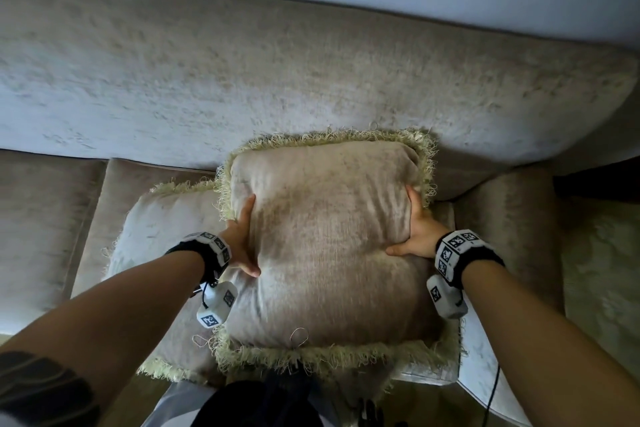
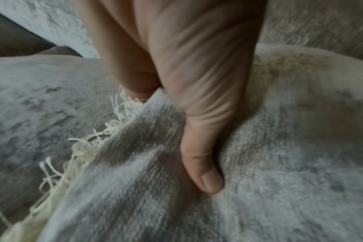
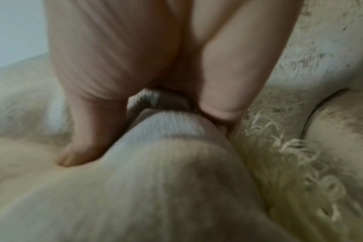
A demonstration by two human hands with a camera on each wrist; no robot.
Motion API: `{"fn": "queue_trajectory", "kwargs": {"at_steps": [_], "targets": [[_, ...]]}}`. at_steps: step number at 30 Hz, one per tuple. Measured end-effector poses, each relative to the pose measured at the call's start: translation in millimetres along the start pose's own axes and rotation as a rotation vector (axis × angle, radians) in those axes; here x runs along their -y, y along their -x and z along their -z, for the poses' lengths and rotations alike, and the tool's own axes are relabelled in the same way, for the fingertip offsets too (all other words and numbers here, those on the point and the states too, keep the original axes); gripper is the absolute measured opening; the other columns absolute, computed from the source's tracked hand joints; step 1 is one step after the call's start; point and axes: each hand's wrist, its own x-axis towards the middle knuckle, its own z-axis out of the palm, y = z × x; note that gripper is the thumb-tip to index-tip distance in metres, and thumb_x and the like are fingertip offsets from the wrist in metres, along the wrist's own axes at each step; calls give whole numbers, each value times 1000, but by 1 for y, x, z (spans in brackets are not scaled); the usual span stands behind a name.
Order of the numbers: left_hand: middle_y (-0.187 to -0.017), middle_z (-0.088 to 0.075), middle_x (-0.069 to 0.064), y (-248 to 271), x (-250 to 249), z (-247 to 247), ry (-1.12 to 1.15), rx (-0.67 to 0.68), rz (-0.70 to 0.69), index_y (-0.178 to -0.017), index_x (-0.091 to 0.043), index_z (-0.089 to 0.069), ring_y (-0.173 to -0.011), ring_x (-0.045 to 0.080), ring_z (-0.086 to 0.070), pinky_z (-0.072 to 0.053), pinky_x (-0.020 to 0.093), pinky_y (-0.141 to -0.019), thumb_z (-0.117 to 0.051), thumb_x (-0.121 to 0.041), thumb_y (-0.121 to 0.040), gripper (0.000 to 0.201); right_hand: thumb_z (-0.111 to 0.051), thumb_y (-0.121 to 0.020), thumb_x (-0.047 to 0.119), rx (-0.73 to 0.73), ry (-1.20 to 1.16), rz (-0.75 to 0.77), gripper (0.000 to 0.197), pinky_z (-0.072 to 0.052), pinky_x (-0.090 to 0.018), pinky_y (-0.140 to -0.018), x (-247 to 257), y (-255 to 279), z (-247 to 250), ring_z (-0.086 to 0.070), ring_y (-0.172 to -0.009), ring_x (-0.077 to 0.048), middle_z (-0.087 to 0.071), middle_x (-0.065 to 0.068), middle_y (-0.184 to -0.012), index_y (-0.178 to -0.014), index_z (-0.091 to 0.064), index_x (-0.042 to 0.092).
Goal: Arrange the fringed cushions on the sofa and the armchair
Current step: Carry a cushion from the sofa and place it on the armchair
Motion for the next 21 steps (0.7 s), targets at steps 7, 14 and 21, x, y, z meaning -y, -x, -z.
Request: {"fn": "queue_trajectory", "kwargs": {"at_steps": [7,14,21], "targets": [[-138,-47,27,55,36,-5,302,-108,-38,-133,-56,33,-111,39,-59,-47,55,-97,-94,-7,-50,159,-95,-55,27,-172,-51,170,133,-29,-43,-115,50,23,4,-32,-139,-25,-25,-5,-154,-146,1,42],[-159,-10,21,126,119,20,532,-371,5,-130,-56,38,-137,40,-35,-39,55,-106,-95,-8,-48,164,-93,-61,26,-201,65,310,138,-29,-40,-116,177,39,-19,-34,-141,-26,-21,-7,-160,-151,11,33],[-105,-61,23,193,252,65,828,-598,20,-142,-31,35,-96,35,-64,-52,47,-91,-85,14,-55,155,-96,-53,32,-301,168,462,146,-29,-42,-116,351,64,-78,-31,-143,-26,-24,-7,-159,-154,8,18]]}}
